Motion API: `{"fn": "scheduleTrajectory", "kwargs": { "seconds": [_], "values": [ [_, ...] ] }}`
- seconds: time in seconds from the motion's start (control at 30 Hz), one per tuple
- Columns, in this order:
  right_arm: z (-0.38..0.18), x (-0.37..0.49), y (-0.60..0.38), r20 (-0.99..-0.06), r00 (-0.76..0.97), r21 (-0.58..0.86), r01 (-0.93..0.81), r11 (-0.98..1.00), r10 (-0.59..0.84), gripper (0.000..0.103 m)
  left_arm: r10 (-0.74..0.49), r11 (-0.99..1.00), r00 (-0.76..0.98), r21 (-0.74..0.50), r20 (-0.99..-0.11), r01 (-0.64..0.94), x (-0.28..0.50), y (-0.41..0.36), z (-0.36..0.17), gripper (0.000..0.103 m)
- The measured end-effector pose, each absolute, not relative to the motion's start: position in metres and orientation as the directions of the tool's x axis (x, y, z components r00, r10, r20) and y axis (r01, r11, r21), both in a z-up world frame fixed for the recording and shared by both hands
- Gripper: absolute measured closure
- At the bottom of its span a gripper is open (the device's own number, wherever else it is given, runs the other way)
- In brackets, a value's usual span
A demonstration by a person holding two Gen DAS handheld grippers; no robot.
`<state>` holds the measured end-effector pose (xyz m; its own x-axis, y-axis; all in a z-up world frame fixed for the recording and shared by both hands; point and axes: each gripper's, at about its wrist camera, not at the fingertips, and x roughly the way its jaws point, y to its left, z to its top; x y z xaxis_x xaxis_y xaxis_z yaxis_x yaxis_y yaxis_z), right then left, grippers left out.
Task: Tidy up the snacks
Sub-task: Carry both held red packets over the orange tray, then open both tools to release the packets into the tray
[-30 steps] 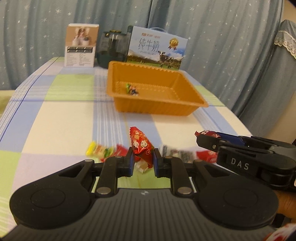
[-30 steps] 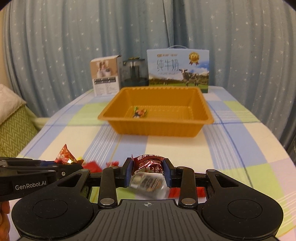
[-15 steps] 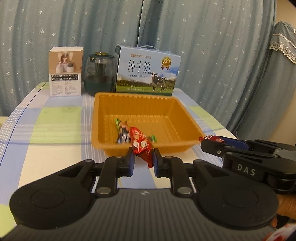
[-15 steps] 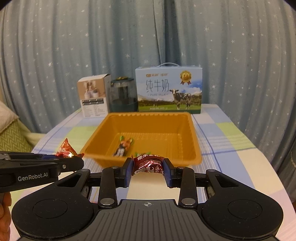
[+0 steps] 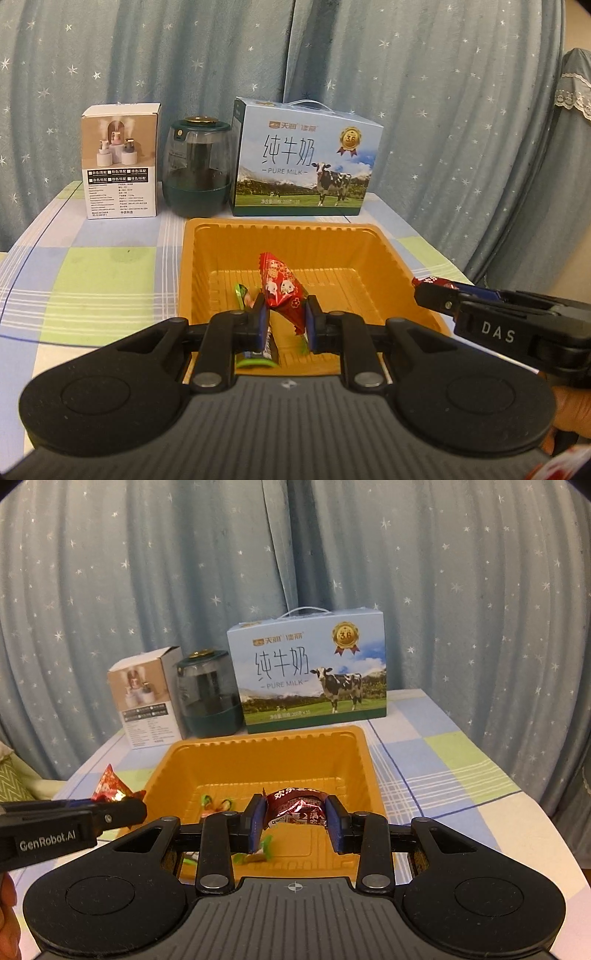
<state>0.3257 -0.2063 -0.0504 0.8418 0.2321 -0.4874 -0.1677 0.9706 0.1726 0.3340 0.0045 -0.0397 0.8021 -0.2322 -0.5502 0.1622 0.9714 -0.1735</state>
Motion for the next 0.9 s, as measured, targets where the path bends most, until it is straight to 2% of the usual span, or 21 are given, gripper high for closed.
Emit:
{"fn": "scheduleTrajectory", "kwargs": {
  "seconds": [0.4,0.43,0.47,0.5,0.9],
  "values": [
    [-0.070,0.357,-0.208,-0.529,0.819,0.208,-0.131,0.969,0.224,0.068,-0.221,0.974,0.787,-0.164,-0.576,0.154,0.359,0.002,-0.060,0.085],
    [-0.070,0.357,-0.208,-0.528,0.819,0.209,-0.130,0.969,0.224,0.068,-0.223,0.974,0.786,-0.166,-0.576,0.154,0.360,0.002,-0.060,0.079],
    [-0.070,0.356,-0.208,-0.527,0.819,0.209,-0.130,0.969,0.224,0.068,-0.221,0.974,0.786,-0.164,-0.577,0.153,0.361,0.002,-0.061,0.065],
    [-0.070,0.356,-0.208,-0.527,0.820,0.209,-0.130,0.969,0.224,0.068,-0.219,0.975,0.787,-0.161,-0.577,0.153,0.360,0.003,-0.062,0.059],
    [-0.071,0.356,-0.207,-0.530,0.815,0.217,-0.136,0.967,0.234,0.067,-0.177,0.982,0.799,-0.157,-0.574,0.104,0.357,0.021,-0.059,0.058]
  ]
}}
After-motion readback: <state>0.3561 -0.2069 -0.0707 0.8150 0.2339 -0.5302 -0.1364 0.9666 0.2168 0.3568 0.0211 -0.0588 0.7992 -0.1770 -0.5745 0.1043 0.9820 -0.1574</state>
